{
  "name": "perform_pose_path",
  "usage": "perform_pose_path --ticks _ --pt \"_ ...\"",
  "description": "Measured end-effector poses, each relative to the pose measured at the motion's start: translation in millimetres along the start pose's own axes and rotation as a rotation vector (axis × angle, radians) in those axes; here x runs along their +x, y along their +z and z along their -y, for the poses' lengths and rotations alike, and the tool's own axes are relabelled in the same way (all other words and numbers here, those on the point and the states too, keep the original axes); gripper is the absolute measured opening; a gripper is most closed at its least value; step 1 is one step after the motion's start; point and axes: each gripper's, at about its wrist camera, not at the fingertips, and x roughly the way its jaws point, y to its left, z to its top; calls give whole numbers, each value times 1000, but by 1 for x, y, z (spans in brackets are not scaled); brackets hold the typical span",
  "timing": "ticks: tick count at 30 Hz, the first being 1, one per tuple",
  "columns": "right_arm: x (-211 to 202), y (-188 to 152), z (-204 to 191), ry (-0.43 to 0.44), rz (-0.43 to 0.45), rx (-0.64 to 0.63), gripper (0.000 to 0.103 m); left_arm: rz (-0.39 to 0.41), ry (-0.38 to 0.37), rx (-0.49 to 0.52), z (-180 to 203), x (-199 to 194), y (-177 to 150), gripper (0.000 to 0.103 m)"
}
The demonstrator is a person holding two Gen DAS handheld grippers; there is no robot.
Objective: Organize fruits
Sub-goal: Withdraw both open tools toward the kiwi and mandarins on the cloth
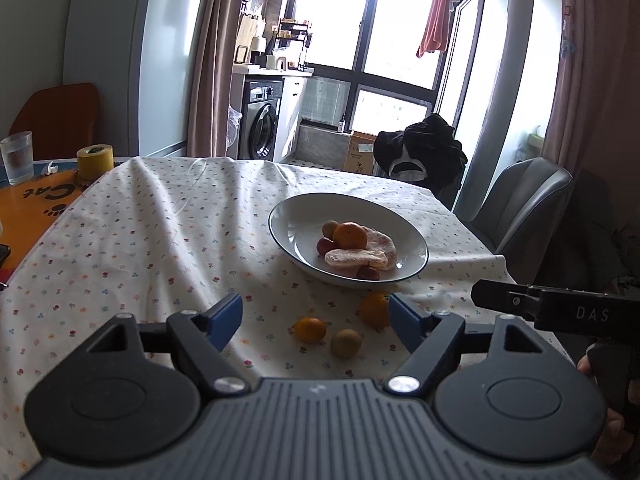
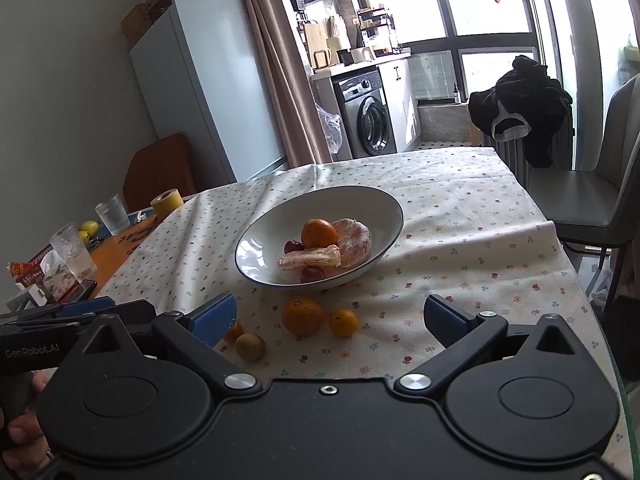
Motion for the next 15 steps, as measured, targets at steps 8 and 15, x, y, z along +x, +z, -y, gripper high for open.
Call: perform_pose_path --ticks 8,15 --pt "13 -9 5 13 -36 5 81 -46 -12 -9 1 18 -9 55" --pt "30 -16 6 6 -84 -5 74 -78 -25 -31 5 38 -16 48"
